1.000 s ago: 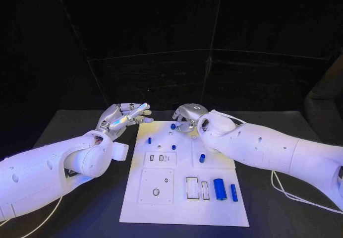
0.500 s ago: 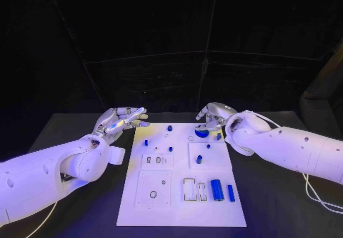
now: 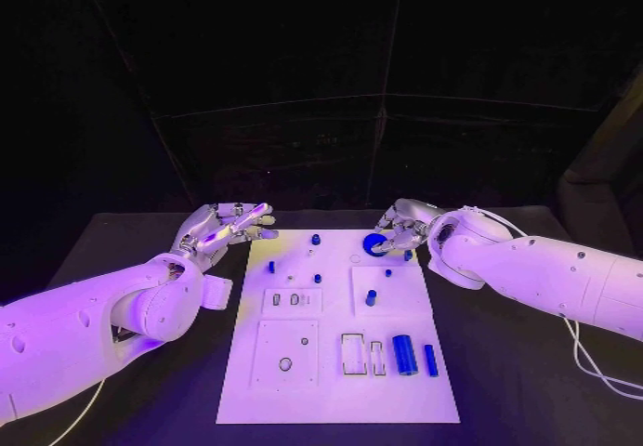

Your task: Assemble the parts on the task board

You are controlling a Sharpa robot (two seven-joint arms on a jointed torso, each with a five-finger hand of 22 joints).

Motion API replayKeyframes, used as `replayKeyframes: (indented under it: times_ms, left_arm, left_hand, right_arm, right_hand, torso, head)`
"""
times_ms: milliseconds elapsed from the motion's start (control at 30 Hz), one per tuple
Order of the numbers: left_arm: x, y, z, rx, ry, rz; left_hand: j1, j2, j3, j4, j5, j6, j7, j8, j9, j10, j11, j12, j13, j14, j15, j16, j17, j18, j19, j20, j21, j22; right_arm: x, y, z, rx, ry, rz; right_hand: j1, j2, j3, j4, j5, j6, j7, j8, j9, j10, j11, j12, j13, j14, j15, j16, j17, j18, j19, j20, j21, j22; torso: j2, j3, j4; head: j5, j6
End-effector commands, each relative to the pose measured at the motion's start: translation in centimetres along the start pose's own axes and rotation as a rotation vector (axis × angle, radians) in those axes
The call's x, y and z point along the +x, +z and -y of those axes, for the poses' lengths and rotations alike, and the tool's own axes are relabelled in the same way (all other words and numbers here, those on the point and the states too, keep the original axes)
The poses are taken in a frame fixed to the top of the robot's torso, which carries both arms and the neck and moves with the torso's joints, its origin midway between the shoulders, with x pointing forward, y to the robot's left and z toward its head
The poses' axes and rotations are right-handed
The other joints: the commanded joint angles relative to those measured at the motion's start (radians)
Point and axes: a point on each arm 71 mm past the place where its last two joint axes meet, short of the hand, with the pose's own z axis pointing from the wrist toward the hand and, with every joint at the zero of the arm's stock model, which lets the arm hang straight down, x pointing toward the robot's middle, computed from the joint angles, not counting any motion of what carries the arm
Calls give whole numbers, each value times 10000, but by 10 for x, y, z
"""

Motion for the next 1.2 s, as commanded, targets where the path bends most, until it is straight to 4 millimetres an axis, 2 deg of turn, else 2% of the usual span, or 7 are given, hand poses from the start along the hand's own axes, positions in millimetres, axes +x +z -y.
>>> replayKeyframes:
  times_ms: [33, 333, 433, 633, 767, 967, 1200]
  left_arm:
    - [2, 1, 1, 63, -45, -168]
    - [1, 0, 1, 51, -36, -155]
    - [1, 0, 1, 49, -31, -147]
    - [0, 1, 0, 44, -22, -131]
    - [0, 1, 0, 40, -18, -125]
    - [-1, 1, 0, 35, -17, -124]
    - [-1, 1, 0, 33, -21, -130]
  left_hand:
    - [-39, 63, -38, 3, 15, 48, 21, -44, -1, 38, 18, -57, -1, -39, 58, -36, 9, 149, 43, 24, -59, -14]
    - [-39, 63, -38, 3, 15, 48, 21, -44, -1, 38, 18, -57, -1, -39, 58, -36, 9, 149, 43, 24, -59, -14]
    - [-39, 63, -38, 3, 15, 48, 21, -44, -1, 38, 18, -57, -1, -39, 58, -36, 9, 149, 43, 24, -59, -14]
    - [-39, 63, -38, 3, 15, 48, 21, -44, -1, 38, 18, -57, -1, -39, 58, -36, 9, 149, 43, 24, -59, -14]
    - [-39, 63, -38, 3, 15, 48, 21, -44, -1, 38, 18, -57, -1, -39, 58, -36, 9, 149, 43, 24, -59, -14]
    - [-39, 63, -38, 3, 15, 48, 21, -44, -1, 38, 18, -57, -1, -39, 58, -36, 9, 149, 43, 24, -59, -14]
    - [-32, 70, -41, -5, 16, 54, 20, -47, 0, 45, 17, -62, 0, -40, 57, -44, 12, 150, 45, 24, -65, -20]
  right_arm:
    - [3, 1, 0, 131, -175, -515]
    - [4, 2, 0, 224, -430, -611]
    - [4, 2, 1, 241, -449, -598]
    - [4, 3, 0, 218, -459, -597]
    - [4, 3, -1, 202, -459, -576]
    - [3, 4, -4, 16, -806, -306]
    - [0, 4, -18, -676, -1395, 469]
  right_hand:
    - [130, 3, -29, 79, 98, -54, -7, 50, 7, 114, -16, 159, 201, 561, 91, 61, 38, -183, 25, 37, 42, 17]
    - [331, 140, -35, 122, 237, 95, -35, 167, 36, 349, -33, 693, 849, 582, 84, 146, 183, -211, 99, 37, 103, 156]
    - [364, 197, -39, 140, 773, 155, -49, 215, 41, 393, -47, 823, 1031, 581, 73, 162, 197, -213, 104, 27, 113, 171]
    - [427, 288, -1, 128, 1133, 269, -74, 288, 52, 473, -70, 981, 1243, 584, 57, 185, 230, -221, 124, 15, 131, 211]
    - [592, 442, 162, 54, 1714, 393, -92, 352, 58, 512, -97, 1066, 1375, 585, 34, 202, 255, -225, 133, -6, 141, 233]
    - [1169, 743, 953, -338, 739, 794, -157, 483, 61, 621, -165, 1249, 1639, 600, -30, 256, 358, -246, 187, -65, 188, 343]
    - [1260, 740, 1822, -642, 165, 1352, -312, 642, 78, 920, -293, 1685, 2133, 623, -125, 320, 497, -301, 329, -147, 291, 598]
  torso:
    - [3, -17, 11]
    - [3, -14, 4]
    - [4, -14, 9]
    - [13, -6, 6]
    - [6, -11, 7]
    - [9, -12, 5]
    - [10, -13, 12]
  head:
    - [9, -2]
    - [12, -26]
    - [7, -31]
    - [12, -48]
    - [9, -55]
    - [-2, -58]
    - [-2, -77]
